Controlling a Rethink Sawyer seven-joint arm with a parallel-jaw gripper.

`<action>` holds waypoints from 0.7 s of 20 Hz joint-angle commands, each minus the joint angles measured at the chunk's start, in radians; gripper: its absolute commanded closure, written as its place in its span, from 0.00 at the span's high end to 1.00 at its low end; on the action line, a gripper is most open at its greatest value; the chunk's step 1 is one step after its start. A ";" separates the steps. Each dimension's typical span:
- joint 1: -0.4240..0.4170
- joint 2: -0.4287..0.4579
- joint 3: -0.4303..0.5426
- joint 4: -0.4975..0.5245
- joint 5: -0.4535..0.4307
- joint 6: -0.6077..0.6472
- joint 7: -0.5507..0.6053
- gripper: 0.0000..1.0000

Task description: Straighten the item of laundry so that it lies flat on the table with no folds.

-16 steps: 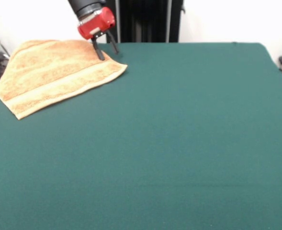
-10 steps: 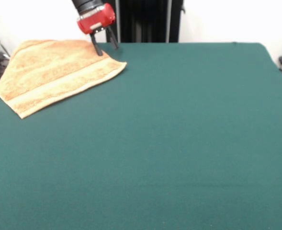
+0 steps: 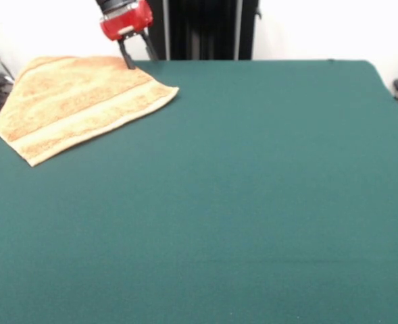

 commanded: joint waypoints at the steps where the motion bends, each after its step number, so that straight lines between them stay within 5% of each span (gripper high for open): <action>1: 0.127 0.154 0.108 -0.203 0.016 0.022 0.116 1.00; 14: 0.297 0.183 0.072 -0.284 0.100 -0.143 0.222 1.00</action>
